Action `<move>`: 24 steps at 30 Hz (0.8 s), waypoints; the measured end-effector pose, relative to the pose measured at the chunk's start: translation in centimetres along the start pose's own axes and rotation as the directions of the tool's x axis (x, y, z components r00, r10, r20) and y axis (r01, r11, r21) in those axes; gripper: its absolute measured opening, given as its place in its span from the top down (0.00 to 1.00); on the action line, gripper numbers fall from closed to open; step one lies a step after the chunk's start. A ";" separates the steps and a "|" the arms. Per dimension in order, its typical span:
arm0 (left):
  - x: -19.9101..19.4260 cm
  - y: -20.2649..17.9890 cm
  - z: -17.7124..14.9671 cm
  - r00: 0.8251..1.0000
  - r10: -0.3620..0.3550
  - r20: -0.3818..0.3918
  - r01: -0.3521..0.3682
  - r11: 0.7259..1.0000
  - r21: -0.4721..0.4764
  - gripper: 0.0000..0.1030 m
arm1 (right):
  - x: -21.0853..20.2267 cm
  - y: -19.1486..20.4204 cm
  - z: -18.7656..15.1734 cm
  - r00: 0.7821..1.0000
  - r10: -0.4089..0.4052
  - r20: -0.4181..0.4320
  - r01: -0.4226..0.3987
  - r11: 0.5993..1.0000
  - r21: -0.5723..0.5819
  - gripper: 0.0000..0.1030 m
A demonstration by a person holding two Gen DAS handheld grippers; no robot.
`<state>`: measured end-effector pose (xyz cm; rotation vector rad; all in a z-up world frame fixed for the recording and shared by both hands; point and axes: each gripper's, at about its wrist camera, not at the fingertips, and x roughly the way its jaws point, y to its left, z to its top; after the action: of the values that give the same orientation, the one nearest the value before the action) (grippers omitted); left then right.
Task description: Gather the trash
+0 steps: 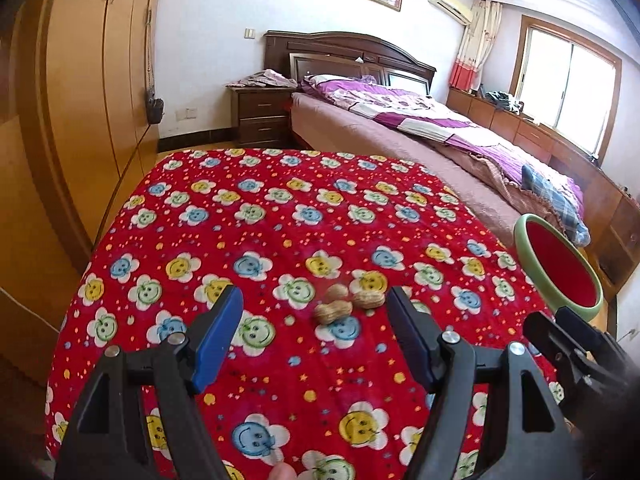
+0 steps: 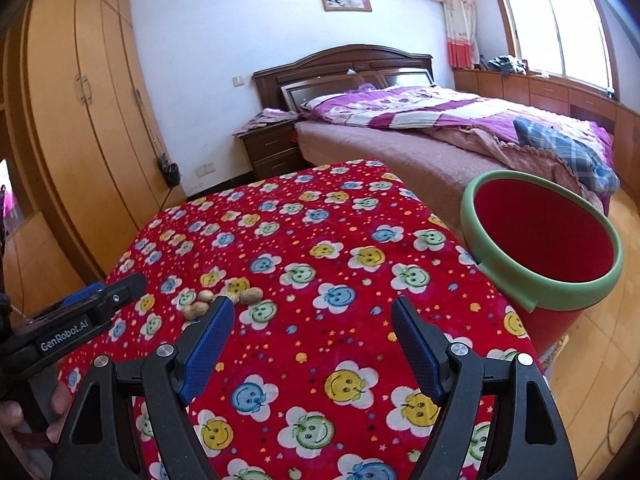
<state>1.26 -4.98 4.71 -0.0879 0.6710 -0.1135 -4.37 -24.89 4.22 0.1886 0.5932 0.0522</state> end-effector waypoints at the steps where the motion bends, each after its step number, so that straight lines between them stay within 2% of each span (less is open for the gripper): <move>1: 0.1 0.2 -0.3 1.000 0.002 -0.002 -0.002 1.000 -0.005 0.29 | 0.0 0.1 -0.2 1.000 -0.003 0.002 0.003 1.000 0.003 0.21; 14: 0.2 1.7 -1.6 1.000 0.010 0.002 -0.010 0.999 -0.043 0.29 | -0.4 0.6 -1.8 1.000 -0.021 0.010 0.021 1.000 0.001 0.21; 19: 0.2 1.5 -1.9 0.999 0.042 0.006 -0.042 0.999 -0.023 0.29 | -0.4 0.3 -2.0 1.000 -0.020 0.010 0.020 1.000 0.016 0.21; 24: 0.1 1.3 -2.0 0.999 0.039 0.013 -0.039 0.999 -0.014 0.29 | -0.5 0.1 -2.0 1.000 -0.020 0.017 0.020 1.000 0.023 0.21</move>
<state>0.22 -3.82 2.97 -0.0890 0.6597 -0.0709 -5.87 -24.56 2.89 0.2048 0.5785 0.0248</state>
